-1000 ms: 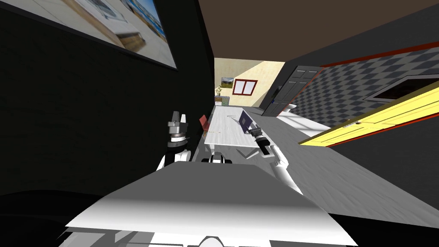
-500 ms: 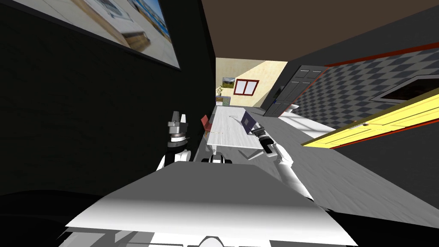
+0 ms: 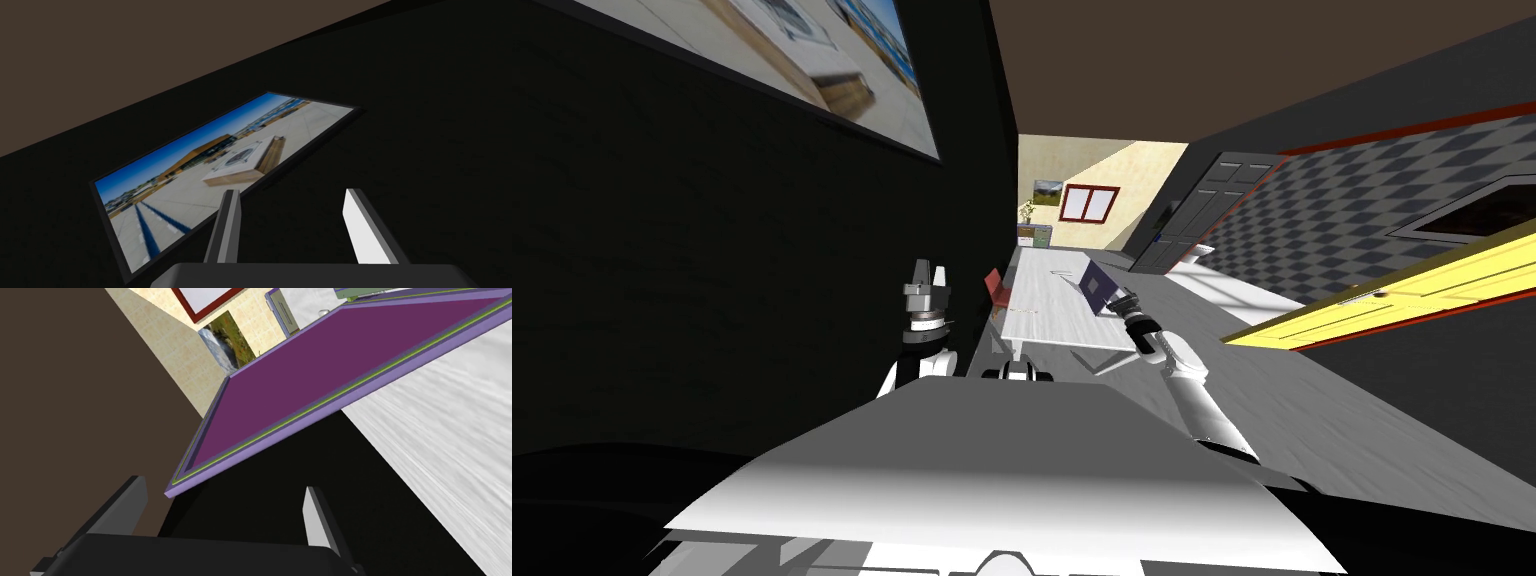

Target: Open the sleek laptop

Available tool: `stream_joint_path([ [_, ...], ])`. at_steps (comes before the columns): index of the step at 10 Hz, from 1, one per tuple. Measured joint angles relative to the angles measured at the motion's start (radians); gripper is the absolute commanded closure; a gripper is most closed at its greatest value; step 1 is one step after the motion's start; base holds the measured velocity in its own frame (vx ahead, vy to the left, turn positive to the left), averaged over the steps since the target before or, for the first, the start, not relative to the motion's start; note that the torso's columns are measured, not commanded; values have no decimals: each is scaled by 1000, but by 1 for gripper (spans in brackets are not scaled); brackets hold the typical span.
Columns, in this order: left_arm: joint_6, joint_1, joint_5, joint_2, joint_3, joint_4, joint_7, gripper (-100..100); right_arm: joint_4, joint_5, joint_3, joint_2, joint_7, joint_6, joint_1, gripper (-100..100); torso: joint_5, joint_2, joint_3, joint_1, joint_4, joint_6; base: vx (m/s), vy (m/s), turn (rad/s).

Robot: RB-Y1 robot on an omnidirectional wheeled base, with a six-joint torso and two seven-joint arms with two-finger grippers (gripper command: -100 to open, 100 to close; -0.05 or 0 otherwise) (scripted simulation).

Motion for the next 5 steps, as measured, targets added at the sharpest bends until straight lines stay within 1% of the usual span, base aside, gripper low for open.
stream_joint_path([
  [1, 0, 0, 0, 0, 0, 0, 0, 0, 20, 18, -5, -19, 19, 3, -12, -100, 0, -1, 0, 0, 0, 0, 12, 18, 2],
  [2, 0, 0, 0, 0, 0, 0, 0, 0, 22, 20, -5, -21, 23, 4, -13, -100, 0, 0, 0, -1, 0, 0, 0, 0, 0],
  [3, 0, 0, 0, 0, 0, 0, 0, 0, 22, 20, -5, -21, 23, 4, -13, 100, 0, 0, 0, -1, 0, 0, 8, -6, -9],
  [4, 0, 0, 0, 0, 0, 0, 0, 0, 21, 19, -10, -24, 23, 6, -16, 100, -2, 0, 0, 0, -3, -1, -18, -59, 33],
  [5, 0, 0, 0, 0, 0, 0, 0, 0, 29, 0, -6, -31, 0, 9, -25, 100, -4, -2, -1, -4, -4, -1, -56, -77, 76],
])
